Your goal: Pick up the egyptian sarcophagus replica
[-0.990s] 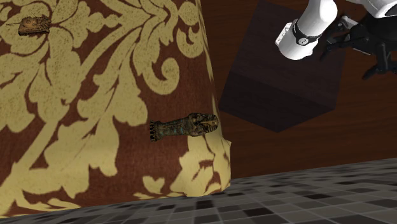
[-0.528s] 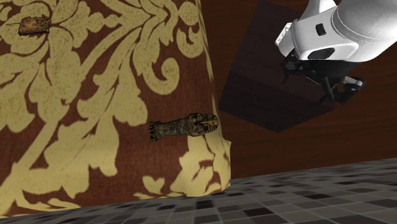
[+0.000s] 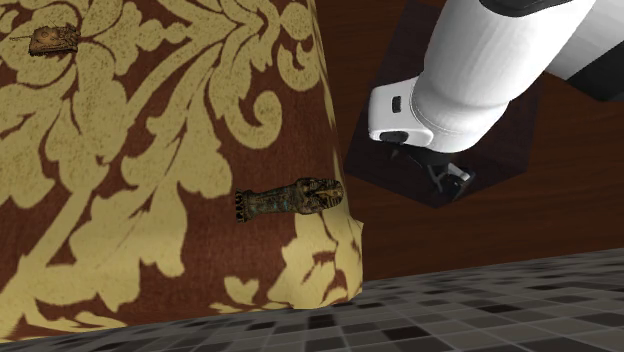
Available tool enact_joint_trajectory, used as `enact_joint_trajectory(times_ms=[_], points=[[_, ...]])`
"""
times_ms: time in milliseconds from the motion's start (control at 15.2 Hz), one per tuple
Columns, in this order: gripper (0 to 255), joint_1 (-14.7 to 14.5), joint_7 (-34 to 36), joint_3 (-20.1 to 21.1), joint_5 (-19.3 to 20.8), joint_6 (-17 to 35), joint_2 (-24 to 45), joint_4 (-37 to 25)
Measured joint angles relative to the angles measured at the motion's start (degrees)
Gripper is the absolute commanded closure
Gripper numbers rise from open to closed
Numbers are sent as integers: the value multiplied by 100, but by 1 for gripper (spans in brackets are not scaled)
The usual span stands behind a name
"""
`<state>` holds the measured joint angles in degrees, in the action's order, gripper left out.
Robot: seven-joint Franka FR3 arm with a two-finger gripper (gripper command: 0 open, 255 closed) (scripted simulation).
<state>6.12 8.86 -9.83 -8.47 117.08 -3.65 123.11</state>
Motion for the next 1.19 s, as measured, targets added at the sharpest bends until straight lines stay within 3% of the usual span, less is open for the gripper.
enact_joint_trajectory(times_ms=[462,1188], points=[[0,269,-56,-236,-337,321,1347,-819],[0,962,-43,-421,-926,226,3595,-2815]])
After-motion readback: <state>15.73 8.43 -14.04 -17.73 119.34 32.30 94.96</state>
